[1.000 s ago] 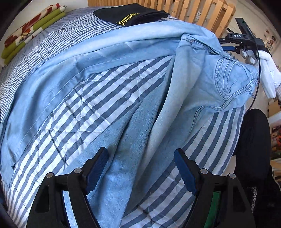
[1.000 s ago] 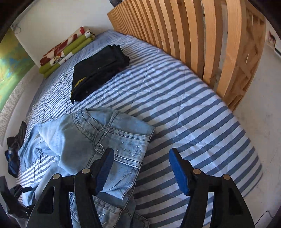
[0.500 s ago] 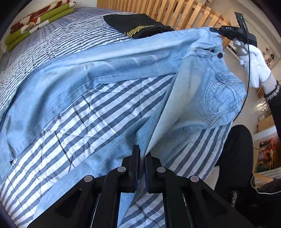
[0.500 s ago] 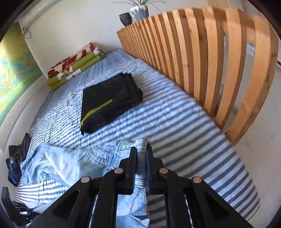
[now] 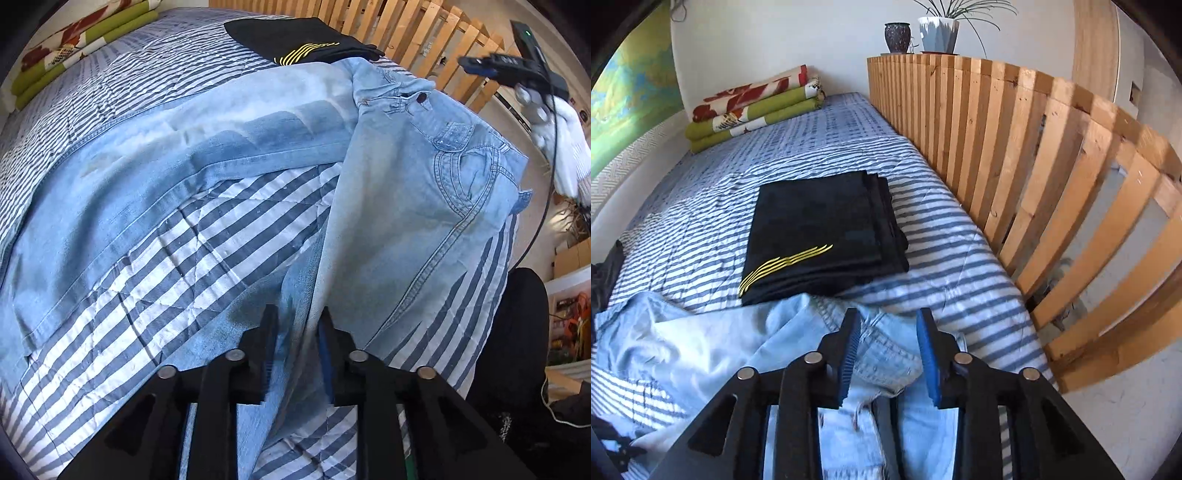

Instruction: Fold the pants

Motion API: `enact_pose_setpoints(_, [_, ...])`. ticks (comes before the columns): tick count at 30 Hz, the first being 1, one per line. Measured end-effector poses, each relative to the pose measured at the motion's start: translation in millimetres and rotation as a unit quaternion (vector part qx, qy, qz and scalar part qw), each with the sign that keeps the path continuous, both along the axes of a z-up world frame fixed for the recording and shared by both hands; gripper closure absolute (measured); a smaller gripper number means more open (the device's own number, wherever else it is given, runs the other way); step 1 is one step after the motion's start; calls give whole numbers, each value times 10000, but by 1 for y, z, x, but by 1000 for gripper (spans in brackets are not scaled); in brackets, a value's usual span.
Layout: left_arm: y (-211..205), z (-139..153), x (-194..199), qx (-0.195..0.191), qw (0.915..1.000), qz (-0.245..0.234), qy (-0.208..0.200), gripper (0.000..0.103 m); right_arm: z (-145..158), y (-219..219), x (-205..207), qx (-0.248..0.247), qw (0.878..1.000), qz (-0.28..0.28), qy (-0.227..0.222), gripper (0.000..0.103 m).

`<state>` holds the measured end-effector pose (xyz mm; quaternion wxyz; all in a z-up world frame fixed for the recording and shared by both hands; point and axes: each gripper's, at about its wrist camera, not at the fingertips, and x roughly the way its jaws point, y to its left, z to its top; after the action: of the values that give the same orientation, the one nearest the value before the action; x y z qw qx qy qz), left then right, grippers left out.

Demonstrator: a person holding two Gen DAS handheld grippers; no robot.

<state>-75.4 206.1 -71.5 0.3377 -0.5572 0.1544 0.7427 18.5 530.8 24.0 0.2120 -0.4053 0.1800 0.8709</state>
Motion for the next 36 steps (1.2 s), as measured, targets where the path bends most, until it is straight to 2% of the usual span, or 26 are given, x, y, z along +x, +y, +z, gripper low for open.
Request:
enact_pose_setpoints(1, [-5,5,3,38,10000,61,63,61,-1,-5,18,-332,9994,80,50,73])
enact_pose_setpoints(3, [-18,15,10,88,9997,143,176,59,-6,-18,54,-849,9960,260,93,70])
enact_pose_setpoints(7, [-51,35,23,197,9984,422,308,58,-19,-61,92,-1240,9896,721,-134,65])
enact_pose_setpoints(9, [-70,42,32,217,9977,544,333,56,-29,-84,90,-1246,9865,957,-467,56])
enact_pose_setpoints(11, [-90,43,44,172,9973,629,325,50,-39,-102,83,-933,9865,1026,-871,56])
enact_pose_setpoints(13, [-112,37,58,148,9968,756,232,39,-52,-110,78,-815,9854,987,-1123,56])
enact_pose_setpoints(14, [-121,31,65,125,9966,803,145,37,-57,-111,74,-874,9843,968,-1186,58])
enact_pose_setpoints(15, [-127,23,72,48,9964,841,70,36,-60,-111,70,-918,9839,963,-1192,74])
enact_pose_setpoints(16, [-132,14,79,-65,9963,860,41,36,-61,-113,66,-940,9832,1016,-1194,85])
enact_pose_setpoints(17, [-136,6,83,-196,9960,869,43,36,-59,-116,64,-828,9841,1015,-1197,92])
enact_pose_setpoints(20, [-146,-12,88,-530,9942,929,141,36,-28,-123,62,-464,9908,1031,-744,99])
enact_pose_setpoints(24, [-158,-7,83,-557,9913,1143,350,36,50,-113,92,46,9958,822,394,99])
enact_pose_setpoints(26, [-165,-1,78,-502,9900,1259,402,36,71,-97,118,136,9963,597,595,99])
enact_pose_setpoints(28, [-172,4,75,-480,9884,1366,460,36,73,-77,148,153,9972,282,674,99])
enact_pose_setpoints(30, [-182,8,73,-462,9868,1477,480,36,53,-57,172,-94,9989,-16,469,98])
enact_pose_setpoints(32, [-193,12,71,-437,9851,1580,526,36,15,-46,184,-174,9993,-263,-209,96])
enact_pose_setpoints(34, [-208,18,73,-399,9830,1706,554,36,-15,-43,190,5,9942,-560,-914,95])
enact_pose_setpoints(36, [-227,25,78,-369,9806,1834,588,36,-18,-43,197,-11,9937,-729,-854,95])
